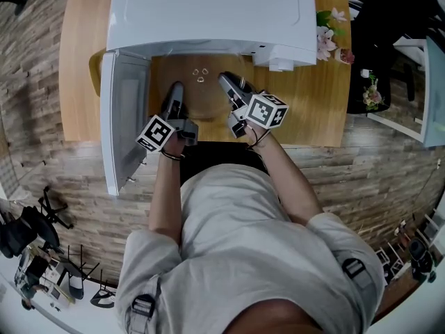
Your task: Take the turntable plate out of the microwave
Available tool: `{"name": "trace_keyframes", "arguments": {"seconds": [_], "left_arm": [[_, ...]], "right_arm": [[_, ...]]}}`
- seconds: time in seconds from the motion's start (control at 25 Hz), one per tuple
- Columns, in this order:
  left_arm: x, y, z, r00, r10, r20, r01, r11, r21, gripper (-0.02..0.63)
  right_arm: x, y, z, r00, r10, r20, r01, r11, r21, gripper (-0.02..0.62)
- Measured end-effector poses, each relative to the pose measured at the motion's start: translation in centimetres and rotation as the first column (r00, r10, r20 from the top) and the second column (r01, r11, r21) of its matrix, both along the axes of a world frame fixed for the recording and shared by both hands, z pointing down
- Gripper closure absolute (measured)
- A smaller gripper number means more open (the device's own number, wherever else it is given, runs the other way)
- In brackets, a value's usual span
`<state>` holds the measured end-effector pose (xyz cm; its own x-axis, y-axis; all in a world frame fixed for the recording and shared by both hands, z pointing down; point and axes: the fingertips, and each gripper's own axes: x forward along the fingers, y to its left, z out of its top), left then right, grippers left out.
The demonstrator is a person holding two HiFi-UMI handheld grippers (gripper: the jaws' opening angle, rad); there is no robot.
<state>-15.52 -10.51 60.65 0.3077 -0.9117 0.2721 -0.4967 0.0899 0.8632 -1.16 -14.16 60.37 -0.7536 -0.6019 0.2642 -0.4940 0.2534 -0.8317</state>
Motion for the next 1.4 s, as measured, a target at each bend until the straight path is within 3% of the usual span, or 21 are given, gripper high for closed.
{"name": "trace_keyframes", "arguments": {"seconds": [0.64,1.0,1.4], "left_arm": [[1.1,3.8,-2.3,1.0,0.012,-0.011,-0.011,1.0,0.023,0.492],[1.2,5.0,-3.7,0.993,0.109,-0.054,-0.107,0.993,0.049,0.492],[0.8,6.1,-6.2,0.972,0.229,-0.058,-0.222,0.969,0.105,0.492]], "right_arm": [[1.0,3.9,-2.8,1.0,0.0,-0.016,0.001,0.999,0.052,0.483],[1.3,6.5,-5.0,0.994,0.099,-0.046,-0.094,0.991,0.096,0.483],[1.1,9.5,-7.9,0.974,0.219,-0.064,-0.207,0.966,0.154,0.482]]}}
